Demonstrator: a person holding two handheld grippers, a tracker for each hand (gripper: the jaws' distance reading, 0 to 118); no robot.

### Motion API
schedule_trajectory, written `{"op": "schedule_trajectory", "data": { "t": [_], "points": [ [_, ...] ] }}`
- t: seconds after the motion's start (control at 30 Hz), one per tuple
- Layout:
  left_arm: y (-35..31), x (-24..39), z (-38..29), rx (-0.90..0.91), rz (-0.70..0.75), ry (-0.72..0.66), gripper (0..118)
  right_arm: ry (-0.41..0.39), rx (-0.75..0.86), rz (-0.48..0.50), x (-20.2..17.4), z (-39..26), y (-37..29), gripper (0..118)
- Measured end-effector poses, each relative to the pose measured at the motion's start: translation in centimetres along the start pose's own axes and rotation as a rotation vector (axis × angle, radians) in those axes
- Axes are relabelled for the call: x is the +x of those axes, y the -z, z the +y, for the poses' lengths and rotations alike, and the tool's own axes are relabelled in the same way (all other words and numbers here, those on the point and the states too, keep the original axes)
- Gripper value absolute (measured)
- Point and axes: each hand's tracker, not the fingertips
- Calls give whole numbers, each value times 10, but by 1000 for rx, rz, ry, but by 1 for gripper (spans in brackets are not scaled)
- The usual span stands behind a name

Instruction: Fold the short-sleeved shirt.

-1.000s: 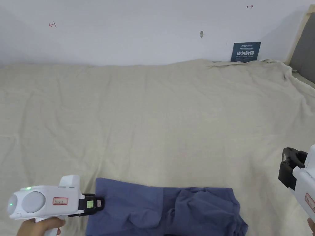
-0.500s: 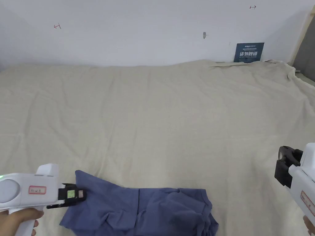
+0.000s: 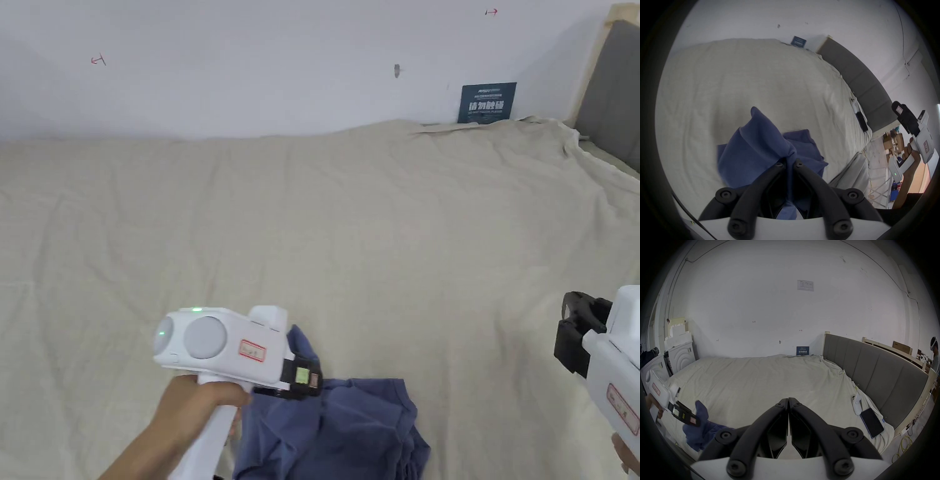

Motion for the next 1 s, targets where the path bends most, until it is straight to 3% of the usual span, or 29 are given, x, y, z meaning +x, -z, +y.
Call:
{"op": "schedule_trajectory", "data": {
  "t": [0.23, 0.33, 0.5, 0.57, 0.63, 0.7, 0.73, 0.77, 1.0],
  "points": [
    [59, 49, 6, -59, -43, 23, 3, 12, -5, -26, 11, -3, -4, 1],
    [87, 62, 4, -109, 17, 77, 3, 14, -5, -37, 15, -4, -6, 1],
    [116, 68, -3, -143, 49, 55, 6, 12, -5, -50, 20, -4, -8, 1],
    [115, 71, -5, -134, 61, 59, 17, 13, -7, -52, 21, -4, -7, 1],
    [112, 72, -4, -117, 51, 55, 48, 14, -9, -53, 21, -5, -7, 1],
    [104, 78, -3, -103, 21, 48, 90, 15, -11, -53, 21, -5, -7, 1],
    [100, 80, -3, -93, 17, 46, 104, 15, -11, -52, 20, -5, -8, 1],
    [94, 81, -3, -74, 15, 53, 110, 15, -11, -52, 20, -5, -8, 1],
    [18, 67, -6, 167, 2, 64, 111, 16, -2, -43, 17, -2, -8, 1]
  ]
}}
